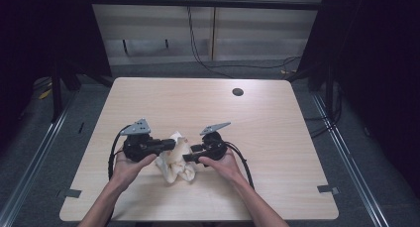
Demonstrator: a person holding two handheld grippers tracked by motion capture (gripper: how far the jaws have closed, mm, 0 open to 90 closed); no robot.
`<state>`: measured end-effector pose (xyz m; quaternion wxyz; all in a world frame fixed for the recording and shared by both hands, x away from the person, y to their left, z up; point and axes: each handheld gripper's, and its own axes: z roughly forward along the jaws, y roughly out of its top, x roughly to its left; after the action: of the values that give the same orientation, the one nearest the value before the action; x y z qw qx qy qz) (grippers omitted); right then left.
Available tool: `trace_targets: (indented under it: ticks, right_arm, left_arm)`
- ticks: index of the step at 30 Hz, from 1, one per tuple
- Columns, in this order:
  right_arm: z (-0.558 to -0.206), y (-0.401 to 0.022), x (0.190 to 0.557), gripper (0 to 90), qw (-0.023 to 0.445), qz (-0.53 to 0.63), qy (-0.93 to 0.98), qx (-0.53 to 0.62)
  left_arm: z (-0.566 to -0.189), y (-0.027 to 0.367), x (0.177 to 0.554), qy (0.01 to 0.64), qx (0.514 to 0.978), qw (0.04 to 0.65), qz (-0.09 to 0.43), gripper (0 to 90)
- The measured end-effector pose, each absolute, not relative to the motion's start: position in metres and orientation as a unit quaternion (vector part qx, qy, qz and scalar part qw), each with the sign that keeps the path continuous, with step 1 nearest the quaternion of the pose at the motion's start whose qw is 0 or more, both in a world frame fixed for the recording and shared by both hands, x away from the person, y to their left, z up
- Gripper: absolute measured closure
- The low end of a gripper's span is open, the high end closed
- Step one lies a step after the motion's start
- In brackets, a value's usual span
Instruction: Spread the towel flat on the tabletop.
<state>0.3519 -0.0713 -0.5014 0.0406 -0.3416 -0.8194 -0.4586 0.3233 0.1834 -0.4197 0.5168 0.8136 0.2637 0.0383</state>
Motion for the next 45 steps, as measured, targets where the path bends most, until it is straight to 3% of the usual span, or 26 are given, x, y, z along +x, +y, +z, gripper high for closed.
trace_targets:
  ticks: [4,10,12,17,27,30,35,38,45]
  right_arm:
    - [-0.508,-0.061,0.353,48.8,0.042,-0.455,-0.824,-0.336]
    - [-0.510,-0.051,0.350,81.0,0.040,-0.463,-0.827,-0.317]
    - [-0.504,-0.055,0.349,82.4,0.028,-0.460,-0.828,-0.320]
    - [-0.481,-0.077,0.346,82.8,-0.005,-0.461,-0.825,-0.327]
    - [-0.389,-0.127,0.317,81.9,-0.122,-0.446,-0.833,-0.303]
    - [-0.393,-0.127,0.308,80.1,-0.129,-0.429,-0.843,-0.297]
    - [-0.449,-0.120,0.299,73.1,-0.073,-0.400,-0.863,-0.300]
    - [-0.455,-0.120,0.297,68.5,-0.059,-0.413,-0.857,-0.303]
    - [-0.448,-0.147,0.303,64.9,-0.072,-0.426,-0.840,-0.329]
  left_arm:
    - [-0.418,0.186,0.322,0.260,0.812,0.521,0.041,85.1]
    - [-0.416,0.190,0.321,0.262,0.817,0.511,0.055,85.3]
    - [-0.415,0.194,0.321,0.269,0.813,0.514,0.060,85.5]
    - [-0.413,0.203,0.323,0.287,0.799,0.524,0.073,85.7]
    - [-0.410,0.185,0.325,0.289,0.788,0.538,0.081,85.7]
    - [-0.420,0.181,0.326,0.291,0.799,0.521,0.075,85.7]
    - [-0.445,0.175,0.331,0.300,0.824,0.476,0.062,85.7]
    - [-0.448,0.178,0.332,0.304,0.826,0.470,0.061,85.7]
    - [-0.454,0.187,0.330,0.306,0.831,0.460,0.061,85.6]
